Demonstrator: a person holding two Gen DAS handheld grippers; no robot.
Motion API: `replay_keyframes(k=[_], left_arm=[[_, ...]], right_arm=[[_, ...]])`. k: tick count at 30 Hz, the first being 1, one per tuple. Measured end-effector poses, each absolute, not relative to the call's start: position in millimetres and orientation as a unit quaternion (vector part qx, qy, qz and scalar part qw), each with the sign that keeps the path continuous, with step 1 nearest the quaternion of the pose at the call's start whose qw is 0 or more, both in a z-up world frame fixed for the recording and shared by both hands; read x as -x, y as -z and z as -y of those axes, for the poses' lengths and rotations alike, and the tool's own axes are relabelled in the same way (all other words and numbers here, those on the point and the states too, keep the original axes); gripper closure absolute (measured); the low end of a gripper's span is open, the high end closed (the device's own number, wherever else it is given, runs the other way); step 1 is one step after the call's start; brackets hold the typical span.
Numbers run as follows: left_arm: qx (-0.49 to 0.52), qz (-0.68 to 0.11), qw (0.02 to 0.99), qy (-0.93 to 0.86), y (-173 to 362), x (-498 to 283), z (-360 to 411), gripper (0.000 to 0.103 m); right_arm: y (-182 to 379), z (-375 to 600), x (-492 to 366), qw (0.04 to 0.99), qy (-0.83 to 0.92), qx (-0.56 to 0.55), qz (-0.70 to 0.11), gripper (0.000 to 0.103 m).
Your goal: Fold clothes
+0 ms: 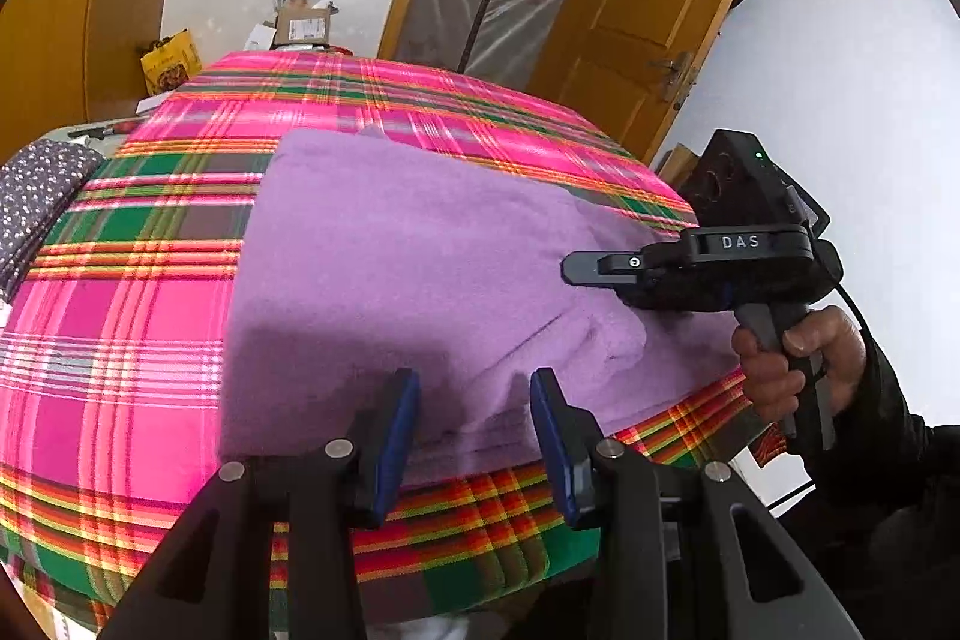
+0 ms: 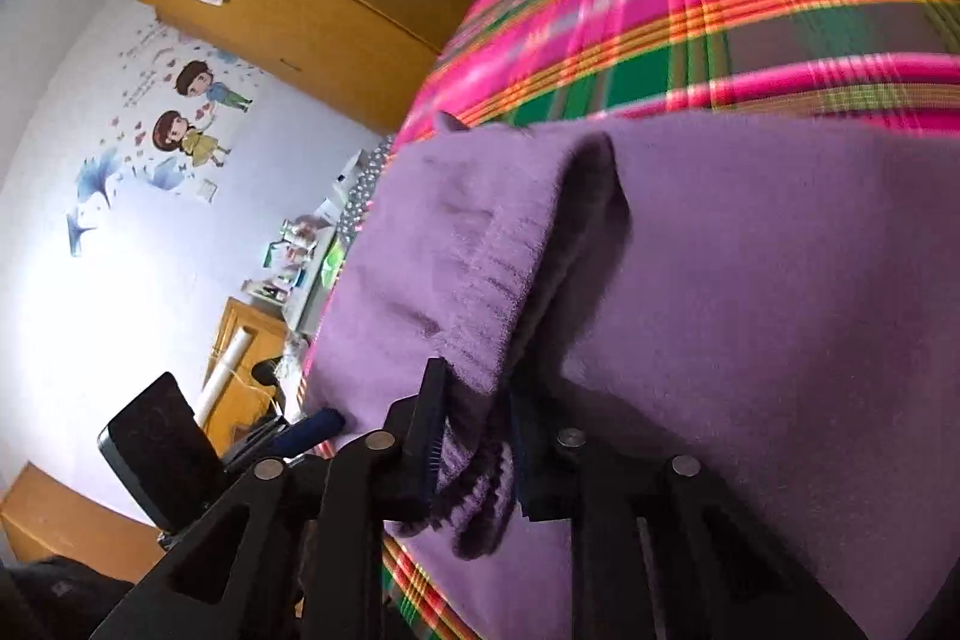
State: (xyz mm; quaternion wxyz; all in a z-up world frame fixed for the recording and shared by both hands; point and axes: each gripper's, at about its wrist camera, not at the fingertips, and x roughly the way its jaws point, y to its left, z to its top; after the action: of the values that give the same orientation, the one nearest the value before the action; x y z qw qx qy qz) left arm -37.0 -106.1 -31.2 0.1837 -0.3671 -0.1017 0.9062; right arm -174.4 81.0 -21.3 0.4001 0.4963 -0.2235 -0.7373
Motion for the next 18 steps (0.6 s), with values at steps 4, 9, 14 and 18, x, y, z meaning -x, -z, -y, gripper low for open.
replay_keyframes(k=[4,9,14,18], left_arm=[[0.36,0.104,0.17,-0.911,29,37,116,0.064],[0.379,0.108,0.158,-0.905,46,38,128,0.065],[0.381,0.109,0.156,-0.905,40,29,131,0.065],[0.355,0.114,0.144,-0.917,24,36,136,0.065]], right_arm=[[8,-85,175,0.385,0.761,-0.477,0.211,0.077],[12,-82,178,0.367,0.772,-0.483,0.192,0.077],[0,-88,177,0.352,0.795,-0.46,0.181,0.077],[-16,-91,181,0.341,0.821,-0.426,0.17,0.077]])
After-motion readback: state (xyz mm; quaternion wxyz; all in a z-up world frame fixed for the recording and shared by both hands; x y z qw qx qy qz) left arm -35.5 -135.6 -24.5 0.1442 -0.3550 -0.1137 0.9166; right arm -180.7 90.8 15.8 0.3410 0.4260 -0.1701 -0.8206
